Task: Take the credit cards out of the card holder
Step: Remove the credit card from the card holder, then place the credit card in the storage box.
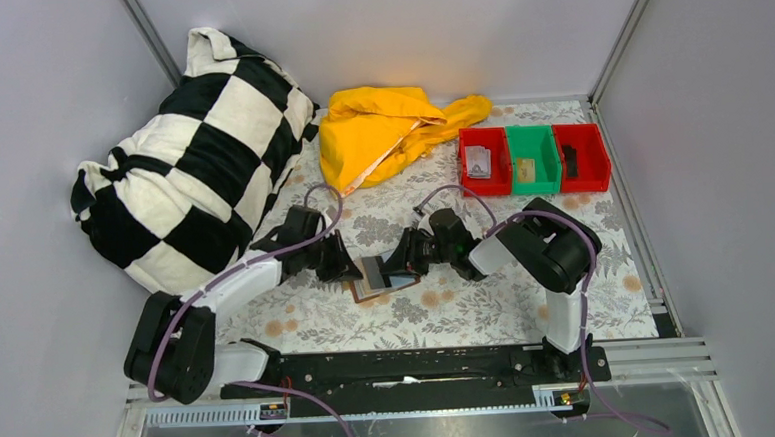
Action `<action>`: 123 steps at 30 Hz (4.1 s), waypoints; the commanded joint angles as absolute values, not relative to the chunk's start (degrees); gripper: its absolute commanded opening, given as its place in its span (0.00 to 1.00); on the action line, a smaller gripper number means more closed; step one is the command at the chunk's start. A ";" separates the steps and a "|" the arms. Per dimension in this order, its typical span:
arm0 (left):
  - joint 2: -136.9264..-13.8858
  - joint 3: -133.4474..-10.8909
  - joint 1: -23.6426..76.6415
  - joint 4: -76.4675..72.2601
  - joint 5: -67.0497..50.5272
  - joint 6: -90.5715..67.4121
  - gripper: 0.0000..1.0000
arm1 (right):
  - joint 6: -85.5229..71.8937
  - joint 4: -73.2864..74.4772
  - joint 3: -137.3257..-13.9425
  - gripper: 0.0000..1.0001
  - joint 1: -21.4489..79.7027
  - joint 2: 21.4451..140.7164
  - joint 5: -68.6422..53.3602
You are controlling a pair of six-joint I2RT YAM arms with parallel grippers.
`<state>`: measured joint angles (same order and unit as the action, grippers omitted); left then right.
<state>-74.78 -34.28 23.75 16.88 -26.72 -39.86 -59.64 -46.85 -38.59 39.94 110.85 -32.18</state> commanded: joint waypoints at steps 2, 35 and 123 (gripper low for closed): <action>-71.57 -41.56 24.08 19.40 -24.59 -37.80 0.07 | -58.25 -43.83 -38.40 0.26 39.68 112.97 -31.98; -82.87 -38.59 25.65 13.20 -18.58 -42.01 0.07 | -58.76 -44.75 -37.68 0.39 39.55 112.58 -31.38; -63.51 -48.30 24.30 29.56 -15.03 -38.35 0.16 | 16.02 13.45 -78.41 0.00 10.00 80.64 23.98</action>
<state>-64.47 -49.12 24.67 33.12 -14.13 -37.50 3.20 20.43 -76.12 15.18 79.88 18.04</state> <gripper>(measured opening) 0.158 0.017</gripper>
